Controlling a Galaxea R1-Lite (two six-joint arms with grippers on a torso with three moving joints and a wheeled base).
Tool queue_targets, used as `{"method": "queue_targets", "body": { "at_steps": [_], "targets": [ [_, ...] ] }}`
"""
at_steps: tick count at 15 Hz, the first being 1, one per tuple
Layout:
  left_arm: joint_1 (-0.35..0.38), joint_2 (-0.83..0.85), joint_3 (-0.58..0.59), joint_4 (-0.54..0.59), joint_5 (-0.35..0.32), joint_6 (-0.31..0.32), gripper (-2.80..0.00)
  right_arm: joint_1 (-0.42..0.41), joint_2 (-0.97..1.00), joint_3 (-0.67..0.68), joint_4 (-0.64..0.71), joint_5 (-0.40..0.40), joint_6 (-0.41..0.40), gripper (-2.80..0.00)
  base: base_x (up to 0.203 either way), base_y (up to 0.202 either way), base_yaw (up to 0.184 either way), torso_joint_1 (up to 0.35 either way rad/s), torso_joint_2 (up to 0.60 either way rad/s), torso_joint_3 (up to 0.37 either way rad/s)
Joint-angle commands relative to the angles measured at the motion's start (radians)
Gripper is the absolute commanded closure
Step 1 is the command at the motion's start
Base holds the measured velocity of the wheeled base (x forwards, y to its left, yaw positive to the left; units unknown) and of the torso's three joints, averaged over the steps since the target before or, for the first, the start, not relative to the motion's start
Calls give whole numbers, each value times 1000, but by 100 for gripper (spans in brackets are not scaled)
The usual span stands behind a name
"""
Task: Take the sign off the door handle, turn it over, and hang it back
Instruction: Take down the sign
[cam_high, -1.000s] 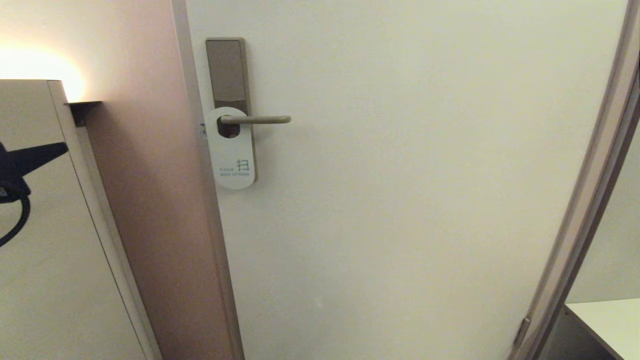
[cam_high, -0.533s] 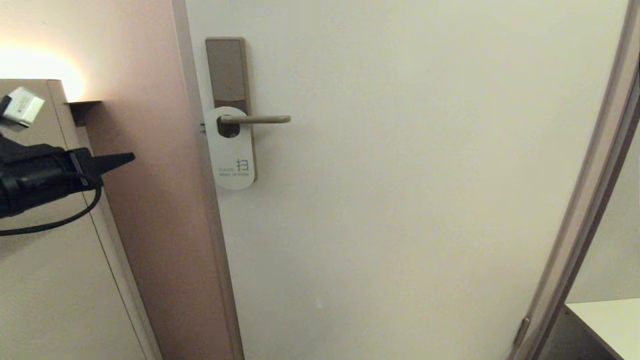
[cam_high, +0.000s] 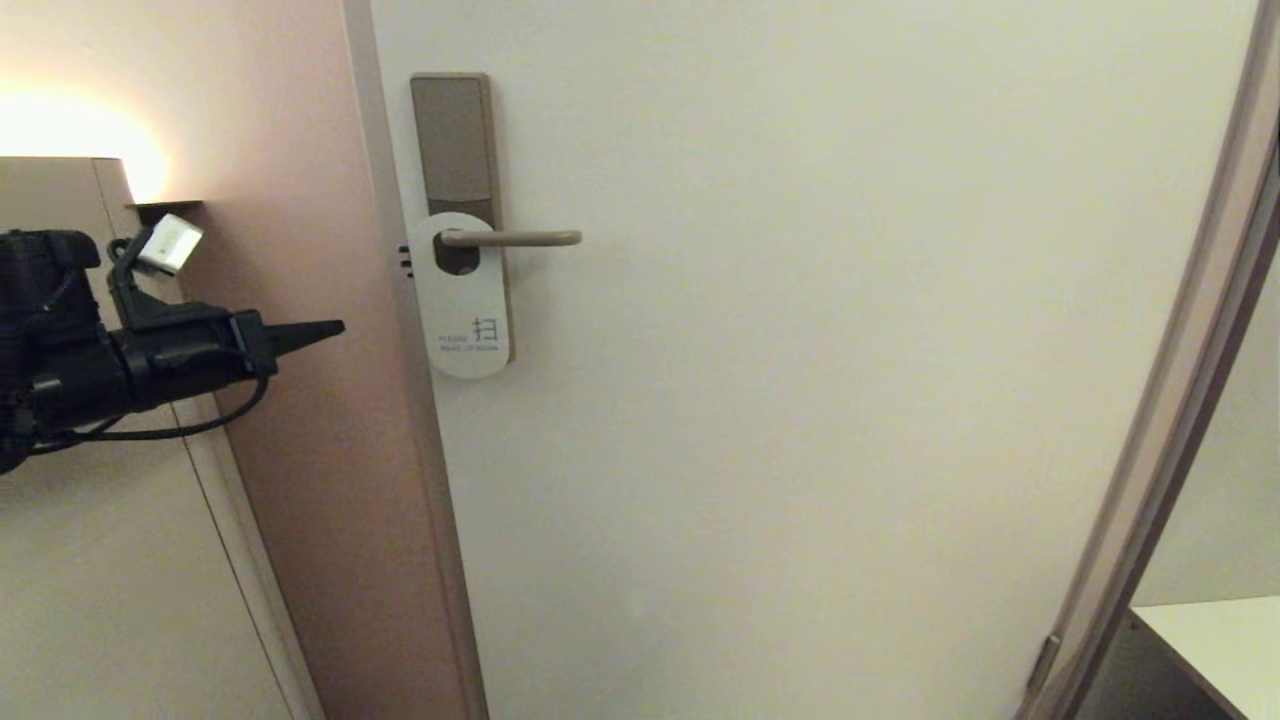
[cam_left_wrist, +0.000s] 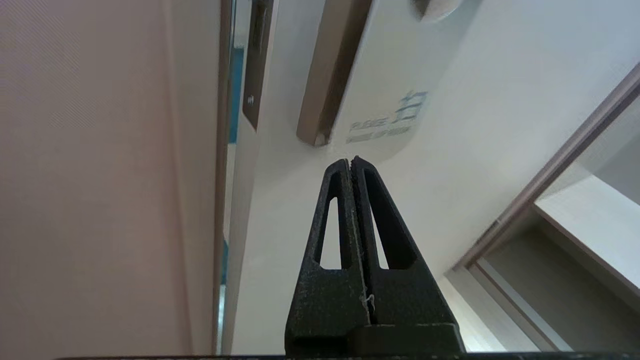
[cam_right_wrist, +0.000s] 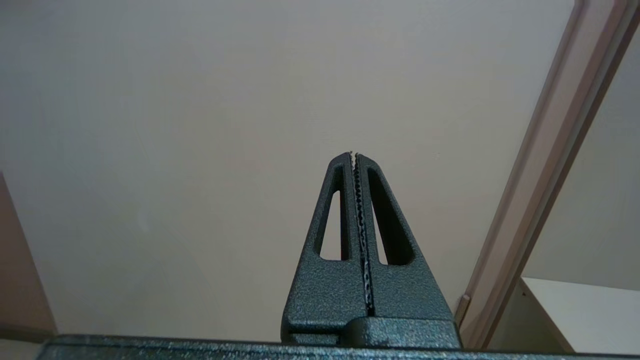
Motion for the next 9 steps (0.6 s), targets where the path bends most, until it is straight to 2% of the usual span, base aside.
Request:
{"method": "queue_targets", "body": {
  "at_steps": [1, 9],
  "targets": [
    [-13, 46, -9, -4, -5, 0, 0, 1, 2, 0, -1, 2, -1, 0, 0, 0, 0, 0, 0, 0],
    [-51, 90, -27, -38, -5, 0, 0, -1, 1, 0, -1, 1, -1, 0, 0, 0, 0, 0, 0, 0]
  ]
}}
